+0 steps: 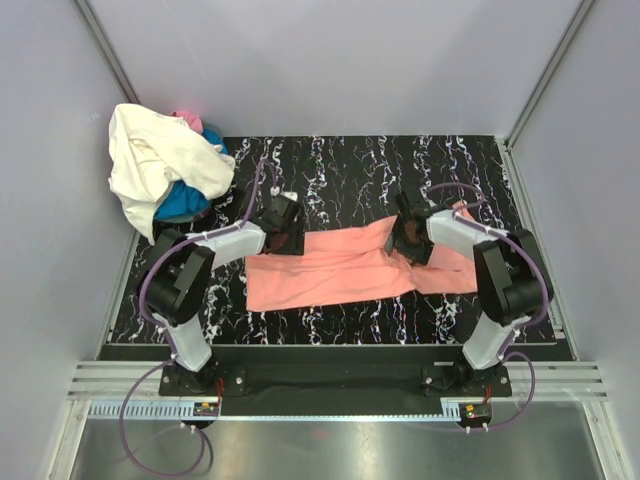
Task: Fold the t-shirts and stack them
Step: Fold the tshirt
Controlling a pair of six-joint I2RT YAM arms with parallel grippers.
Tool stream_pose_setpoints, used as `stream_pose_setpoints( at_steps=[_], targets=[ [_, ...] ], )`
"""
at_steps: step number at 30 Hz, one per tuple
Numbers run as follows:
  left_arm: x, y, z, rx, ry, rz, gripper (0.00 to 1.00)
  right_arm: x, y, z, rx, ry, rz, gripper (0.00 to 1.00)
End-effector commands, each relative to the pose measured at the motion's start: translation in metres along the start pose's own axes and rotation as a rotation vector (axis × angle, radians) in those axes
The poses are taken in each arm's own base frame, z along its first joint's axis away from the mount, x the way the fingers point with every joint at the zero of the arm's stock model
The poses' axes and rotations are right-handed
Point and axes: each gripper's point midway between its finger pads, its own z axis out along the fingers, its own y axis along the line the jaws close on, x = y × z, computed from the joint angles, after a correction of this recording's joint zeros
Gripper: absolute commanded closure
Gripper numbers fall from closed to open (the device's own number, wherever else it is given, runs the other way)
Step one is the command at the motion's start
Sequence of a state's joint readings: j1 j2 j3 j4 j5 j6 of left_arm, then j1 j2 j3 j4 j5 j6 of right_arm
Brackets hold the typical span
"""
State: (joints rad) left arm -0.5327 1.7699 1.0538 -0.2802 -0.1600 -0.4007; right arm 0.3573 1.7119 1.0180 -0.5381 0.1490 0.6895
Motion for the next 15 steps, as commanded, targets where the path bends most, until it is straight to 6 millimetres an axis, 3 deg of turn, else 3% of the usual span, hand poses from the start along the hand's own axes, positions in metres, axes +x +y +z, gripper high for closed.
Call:
stream_pose_setpoints(
  at_steps=[1, 2, 3, 4, 6, 7, 9, 10, 12, 13, 15],
  targets=[
    [0.029, 0.006, 0.000, -0.003, 0.062, -0.034, 0.35, -0.036, 0.025, 0.025, -0.073, 0.011, 0.000, 0.29],
    [0.032, 0.004, -0.004, 0.016, 0.067, -0.043, 0.35, -0.058, 0.042, 0.028, -0.094, -0.013, -0.009, 0.28],
    [0.045, 0.007, -0.004, 0.016, 0.088, -0.050, 0.35, -0.063, 0.044, 0.030, -0.077, 0.011, -0.032, 0.29],
    [0.050, 0.007, -0.006, 0.021, 0.093, -0.070, 0.35, -0.083, 0.066, 0.038, -0.099, 0.009, -0.044, 0.30],
    [0.054, 0.003, -0.018, 0.060, 0.081, -0.095, 0.36, -0.090, 0.080, 0.046, -0.111, 0.056, -0.068, 0.34],
    [0.070, 0.003, -0.021, 0.062, 0.101, -0.104, 0.35, -0.101, 0.104, 0.054, -0.171, 0.073, -0.076, 0.35],
    [0.080, -0.001, -0.033, 0.094, 0.095, -0.113, 0.35, -0.103, 0.117, 0.061, -0.188, 0.115, -0.112, 0.37],
    [0.087, -0.011, -0.037, 0.113, 0.098, -0.108, 0.35, -0.115, 0.136, 0.067, -0.225, 0.105, -0.128, 0.37],
    [0.102, -0.028, -0.048, 0.166, 0.100, -0.087, 0.35, -0.113, 0.144, 0.071, -0.222, 0.129, -0.176, 0.36],
    [0.108, -0.036, -0.051, 0.182, 0.106, -0.099, 0.35, -0.122, 0.154, 0.075, -0.240, 0.115, -0.186, 0.35],
    [0.118, -0.049, -0.056, 0.210, 0.111, -0.084, 0.35, -0.125, 0.155, 0.079, -0.233, 0.115, -0.196, 0.34]
  ],
)
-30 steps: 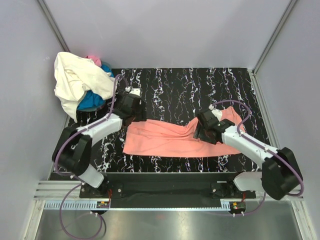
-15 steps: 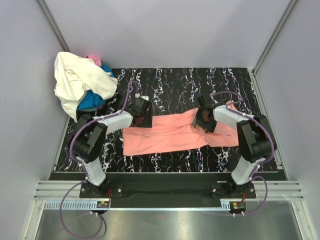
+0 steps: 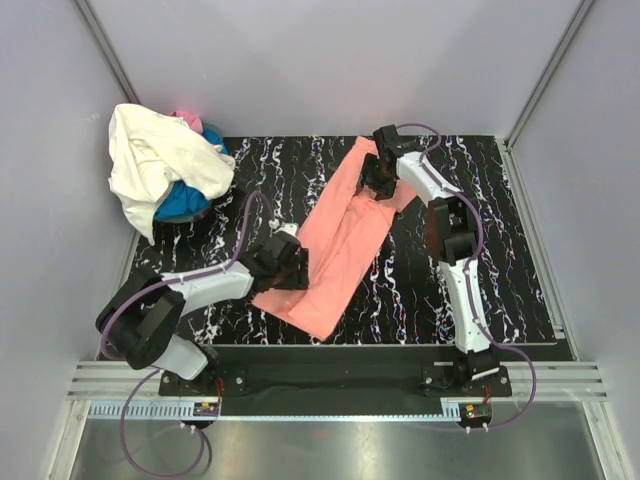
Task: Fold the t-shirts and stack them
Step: Fold the tshirt
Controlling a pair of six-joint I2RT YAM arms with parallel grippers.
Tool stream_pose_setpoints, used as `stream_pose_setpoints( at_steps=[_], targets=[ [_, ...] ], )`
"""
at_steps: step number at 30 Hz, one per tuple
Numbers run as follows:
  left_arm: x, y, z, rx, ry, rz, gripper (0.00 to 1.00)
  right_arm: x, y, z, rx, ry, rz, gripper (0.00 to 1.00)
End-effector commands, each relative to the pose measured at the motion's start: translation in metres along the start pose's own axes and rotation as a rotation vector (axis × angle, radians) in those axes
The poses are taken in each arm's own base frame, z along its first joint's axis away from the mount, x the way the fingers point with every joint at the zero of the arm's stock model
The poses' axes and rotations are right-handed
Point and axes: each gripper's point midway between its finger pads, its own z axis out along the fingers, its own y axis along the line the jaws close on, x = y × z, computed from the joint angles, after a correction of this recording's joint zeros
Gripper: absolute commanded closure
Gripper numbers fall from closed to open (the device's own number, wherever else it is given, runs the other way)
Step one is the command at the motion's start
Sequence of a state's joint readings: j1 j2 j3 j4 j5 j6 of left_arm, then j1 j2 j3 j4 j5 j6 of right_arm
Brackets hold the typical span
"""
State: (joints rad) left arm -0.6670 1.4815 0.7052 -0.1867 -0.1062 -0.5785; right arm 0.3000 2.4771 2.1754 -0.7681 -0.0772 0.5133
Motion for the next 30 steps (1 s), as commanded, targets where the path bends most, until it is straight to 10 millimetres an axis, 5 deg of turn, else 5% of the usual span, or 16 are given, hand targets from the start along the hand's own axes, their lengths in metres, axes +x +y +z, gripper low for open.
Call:
stream_pose_setpoints(
  at_steps=[1, 6, 10, 15, 19, 24, 30],
  targets=[
    [0.048, -0.037, -0.010, 0.093, 0.104, -0.005, 0.34, 0.024, -0.002, 0.015, 0.017, 0.114, -0.070, 0.32],
    [0.050, -0.075, -0.034, 0.168, 0.075, 0.024, 0.31, 0.015, 0.017, 0.006, -0.077, 0.092, -0.153, 0.26],
    [0.033, -0.084, -0.065, 0.167, -0.002, 0.064, 0.28, 0.002, 0.033, -0.030, -0.145, 0.060, -0.227, 0.20],
    [-0.001, -0.055, -0.082, 0.051, -0.148, 0.102, 0.21, -0.018, 0.029, -0.086, -0.095, -0.051, -0.269, 0.12],
    [-0.012, -0.039, -0.073, 0.013, -0.171, 0.106, 0.20, -0.041, 0.000, -0.117, 0.035, -0.165, -0.203, 0.09],
    [-0.009, -0.030, -0.046, 0.005, -0.151, 0.085, 0.21, -0.051, -0.024, -0.101, 0.149, -0.181, -0.184, 0.09],
    [0.017, -0.028, -0.016, 0.001, -0.062, 0.090, 0.24, -0.051, -0.034, -0.046, 0.202, -0.105, -0.200, 0.13]
  ],
)
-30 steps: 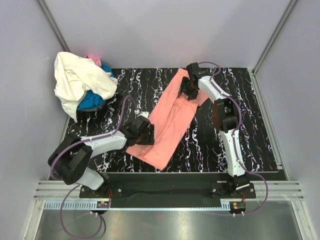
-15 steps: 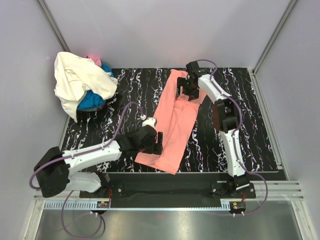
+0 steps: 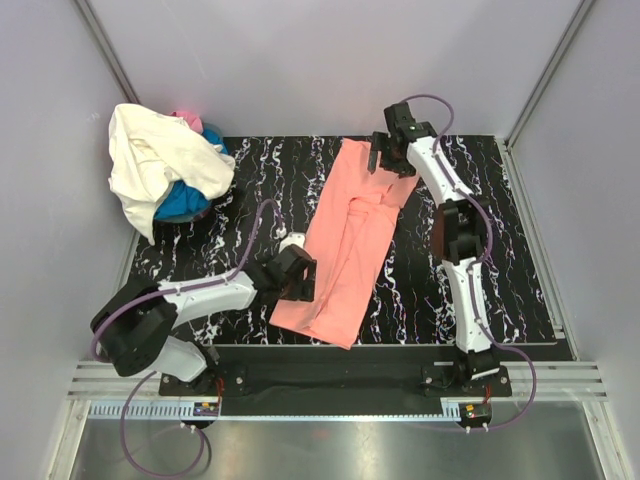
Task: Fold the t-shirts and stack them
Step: Fold the tshirt
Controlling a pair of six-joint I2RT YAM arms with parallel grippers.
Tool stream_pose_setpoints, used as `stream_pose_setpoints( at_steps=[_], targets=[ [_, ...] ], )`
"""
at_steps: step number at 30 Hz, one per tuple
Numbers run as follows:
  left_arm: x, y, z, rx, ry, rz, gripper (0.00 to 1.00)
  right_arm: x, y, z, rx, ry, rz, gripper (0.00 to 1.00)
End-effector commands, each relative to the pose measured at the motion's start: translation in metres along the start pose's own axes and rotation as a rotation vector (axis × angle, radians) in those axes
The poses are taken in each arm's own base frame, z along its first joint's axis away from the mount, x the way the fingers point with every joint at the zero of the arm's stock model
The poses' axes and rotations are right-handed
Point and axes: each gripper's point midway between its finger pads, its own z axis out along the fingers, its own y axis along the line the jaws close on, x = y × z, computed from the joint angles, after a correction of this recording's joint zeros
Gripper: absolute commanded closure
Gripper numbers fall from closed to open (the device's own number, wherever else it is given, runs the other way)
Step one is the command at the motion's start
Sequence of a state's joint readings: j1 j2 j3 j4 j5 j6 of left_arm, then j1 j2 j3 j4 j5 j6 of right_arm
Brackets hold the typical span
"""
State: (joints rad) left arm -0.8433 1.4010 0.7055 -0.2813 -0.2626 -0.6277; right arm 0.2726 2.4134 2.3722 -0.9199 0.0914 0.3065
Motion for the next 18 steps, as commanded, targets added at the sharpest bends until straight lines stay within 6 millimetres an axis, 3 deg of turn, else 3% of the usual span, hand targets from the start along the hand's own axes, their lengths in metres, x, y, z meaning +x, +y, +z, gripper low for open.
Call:
stream_pose_setpoints(
  at_steps=[1, 7, 12, 18],
  targets=[
    [0.003, -0.008, 0.010, 0.044, -0.009, -0.009, 0.24, 0.024, -0.013, 0.037, 0.082, 0.083, -0.029, 0.13],
    [0.029, -0.010, 0.011, 0.088, 0.037, -0.053, 0.25, 0.034, 0.002, 0.064, 0.012, 0.106, 0.008, 0.19],
    [0.060, -0.033, 0.003, 0.171, 0.092, -0.070, 0.25, 0.044, 0.037, 0.076, -0.135, 0.143, 0.031, 0.26],
    [0.092, -0.068, -0.011, 0.281, 0.137, -0.090, 0.26, 0.069, 0.071, 0.105, -0.276, 0.208, 0.058, 0.30]
  ],
)
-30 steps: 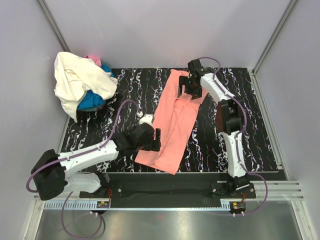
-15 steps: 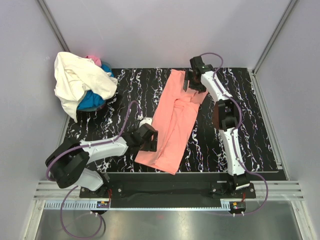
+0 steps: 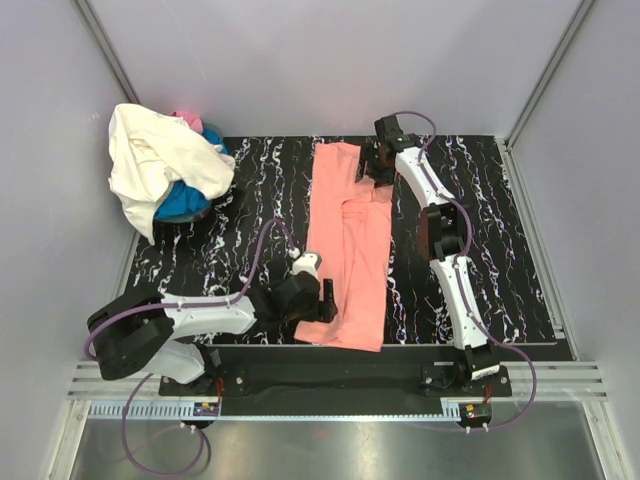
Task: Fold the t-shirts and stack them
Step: Fold the tshirt
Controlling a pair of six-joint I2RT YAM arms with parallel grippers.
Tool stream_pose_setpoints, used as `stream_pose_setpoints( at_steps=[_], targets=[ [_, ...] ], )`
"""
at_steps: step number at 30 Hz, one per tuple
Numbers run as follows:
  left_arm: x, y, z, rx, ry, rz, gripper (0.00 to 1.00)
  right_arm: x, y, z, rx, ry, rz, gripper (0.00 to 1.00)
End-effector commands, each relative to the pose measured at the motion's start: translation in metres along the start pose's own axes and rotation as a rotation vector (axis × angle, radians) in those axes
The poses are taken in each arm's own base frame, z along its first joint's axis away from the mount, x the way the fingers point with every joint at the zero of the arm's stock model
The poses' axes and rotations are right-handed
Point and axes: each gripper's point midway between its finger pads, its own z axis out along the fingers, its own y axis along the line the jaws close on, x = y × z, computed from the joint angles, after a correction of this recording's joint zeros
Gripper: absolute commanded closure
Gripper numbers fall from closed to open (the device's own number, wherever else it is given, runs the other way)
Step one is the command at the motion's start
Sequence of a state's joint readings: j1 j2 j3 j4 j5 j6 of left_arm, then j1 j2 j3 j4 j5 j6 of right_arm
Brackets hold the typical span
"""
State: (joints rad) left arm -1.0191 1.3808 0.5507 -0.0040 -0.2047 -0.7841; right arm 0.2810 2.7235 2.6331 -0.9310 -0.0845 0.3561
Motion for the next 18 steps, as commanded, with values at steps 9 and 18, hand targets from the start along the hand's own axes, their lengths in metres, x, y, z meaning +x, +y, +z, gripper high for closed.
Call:
stream_pose_setpoints(
  at_steps=[9, 18],
  targets=[
    [0.061, -0.008, -0.006, -0.018, 0.171, -0.010, 0.26, 0.017, 0.023, 0.032, -0.072, 0.015, 0.036, 0.28],
    [0.042, -0.007, -0.061, -0.144, 0.067, 0.067, 0.25, -0.015, 0.049, -0.028, -0.161, -0.054, 0.026, 0.14]
  ],
)
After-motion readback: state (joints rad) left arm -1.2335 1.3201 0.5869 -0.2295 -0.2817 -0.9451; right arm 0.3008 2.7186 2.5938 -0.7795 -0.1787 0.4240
